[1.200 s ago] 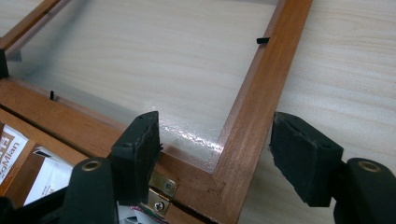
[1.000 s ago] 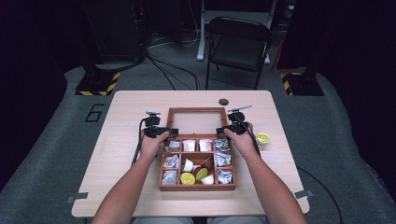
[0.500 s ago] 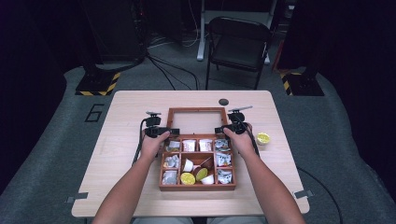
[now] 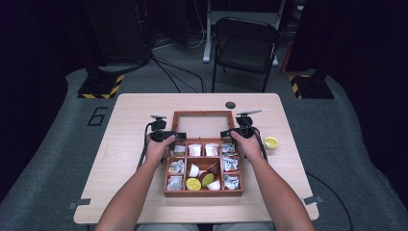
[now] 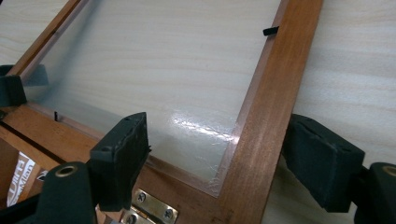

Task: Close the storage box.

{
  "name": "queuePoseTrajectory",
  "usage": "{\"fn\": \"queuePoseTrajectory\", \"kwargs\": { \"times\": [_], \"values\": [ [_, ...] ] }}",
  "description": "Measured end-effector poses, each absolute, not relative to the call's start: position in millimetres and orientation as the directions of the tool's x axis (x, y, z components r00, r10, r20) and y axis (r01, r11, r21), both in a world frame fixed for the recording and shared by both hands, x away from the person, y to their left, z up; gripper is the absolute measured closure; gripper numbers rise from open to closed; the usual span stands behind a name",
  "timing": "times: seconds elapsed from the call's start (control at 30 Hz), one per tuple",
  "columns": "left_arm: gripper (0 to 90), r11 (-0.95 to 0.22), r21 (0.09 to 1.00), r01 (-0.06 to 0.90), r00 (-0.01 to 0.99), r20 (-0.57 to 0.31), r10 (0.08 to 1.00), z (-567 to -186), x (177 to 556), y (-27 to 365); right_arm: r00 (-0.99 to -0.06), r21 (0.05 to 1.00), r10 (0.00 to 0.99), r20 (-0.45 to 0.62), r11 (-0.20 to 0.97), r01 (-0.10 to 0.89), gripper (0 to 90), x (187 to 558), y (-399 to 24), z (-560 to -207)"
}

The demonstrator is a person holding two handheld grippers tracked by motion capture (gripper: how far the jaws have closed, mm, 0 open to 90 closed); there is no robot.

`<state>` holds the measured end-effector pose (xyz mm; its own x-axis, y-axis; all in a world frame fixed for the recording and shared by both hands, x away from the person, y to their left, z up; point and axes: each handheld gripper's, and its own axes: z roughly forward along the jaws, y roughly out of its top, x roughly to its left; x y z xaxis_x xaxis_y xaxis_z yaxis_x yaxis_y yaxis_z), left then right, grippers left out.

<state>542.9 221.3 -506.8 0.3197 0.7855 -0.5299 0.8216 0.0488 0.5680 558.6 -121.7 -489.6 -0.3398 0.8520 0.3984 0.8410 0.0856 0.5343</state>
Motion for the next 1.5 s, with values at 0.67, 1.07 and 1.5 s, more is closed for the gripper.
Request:
{"fn": "queuePoseTrajectory", "kwargs": {
  "times": [0.67, 1.07, 1.5],
  "values": [
    [32.7, 0.066, 0.629, 0.775, 0.334, -0.496, 0.802, -490.9, 537.8, 223.6, -0.364, 0.605, 0.869, 0.336, 0.096, 0.790, 30.3, 549.7, -120.3, -469.2],
    [38.6, 0.008, 0.673, 0.740, 0.363, -0.410, 0.837, -468.0, 531.0, 219.9, -0.379, 0.656, 0.871, 0.311, 0.092, 0.749, 36.9, 536.3, -122.7, -449.5],
    [41.4, 0.012, 0.741, 0.671, 0.424, -0.397, 0.814, -453.0, 512.1, 225.5, -0.426, 0.719, 0.878, 0.219, 0.150, 0.679, 44.1, 512.2, -123.4, -432.6]
  ]
}}
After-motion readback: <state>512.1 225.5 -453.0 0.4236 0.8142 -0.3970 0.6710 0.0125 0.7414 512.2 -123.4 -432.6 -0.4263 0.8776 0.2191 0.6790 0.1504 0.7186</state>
